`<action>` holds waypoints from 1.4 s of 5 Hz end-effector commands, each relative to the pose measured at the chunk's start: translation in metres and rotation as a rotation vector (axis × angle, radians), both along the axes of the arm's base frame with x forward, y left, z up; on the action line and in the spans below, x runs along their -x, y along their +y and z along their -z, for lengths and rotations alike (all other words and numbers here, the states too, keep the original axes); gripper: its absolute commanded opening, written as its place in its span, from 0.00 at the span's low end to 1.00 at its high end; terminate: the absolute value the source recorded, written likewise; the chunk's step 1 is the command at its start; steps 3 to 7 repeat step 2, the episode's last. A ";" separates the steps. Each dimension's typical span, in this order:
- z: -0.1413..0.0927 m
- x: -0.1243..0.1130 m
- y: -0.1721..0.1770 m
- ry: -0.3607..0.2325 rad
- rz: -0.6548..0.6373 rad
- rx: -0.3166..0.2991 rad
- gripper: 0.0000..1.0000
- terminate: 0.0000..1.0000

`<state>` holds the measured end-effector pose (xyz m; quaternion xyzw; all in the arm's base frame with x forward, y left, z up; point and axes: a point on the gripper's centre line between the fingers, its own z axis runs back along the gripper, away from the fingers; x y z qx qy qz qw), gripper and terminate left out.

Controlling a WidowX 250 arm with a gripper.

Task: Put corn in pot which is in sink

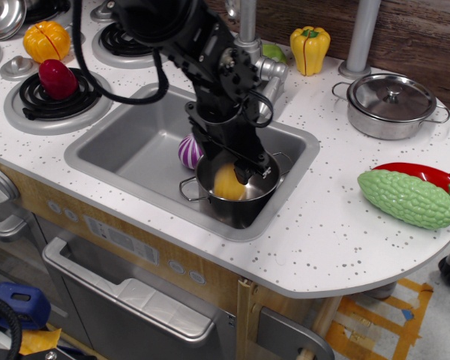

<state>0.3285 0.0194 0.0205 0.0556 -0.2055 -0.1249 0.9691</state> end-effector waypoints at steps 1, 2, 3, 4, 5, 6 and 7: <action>-0.013 -0.008 0.003 -0.046 -0.006 -0.003 1.00 0.00; -0.013 -0.008 0.003 -0.046 -0.006 -0.003 1.00 1.00; -0.013 -0.008 0.003 -0.046 -0.006 -0.003 1.00 1.00; -0.013 -0.008 0.003 -0.046 -0.006 -0.003 1.00 1.00; -0.013 -0.008 0.003 -0.046 -0.006 -0.003 1.00 1.00; -0.013 -0.008 0.003 -0.046 -0.006 -0.003 1.00 1.00; -0.013 -0.008 0.003 -0.046 -0.006 -0.003 1.00 1.00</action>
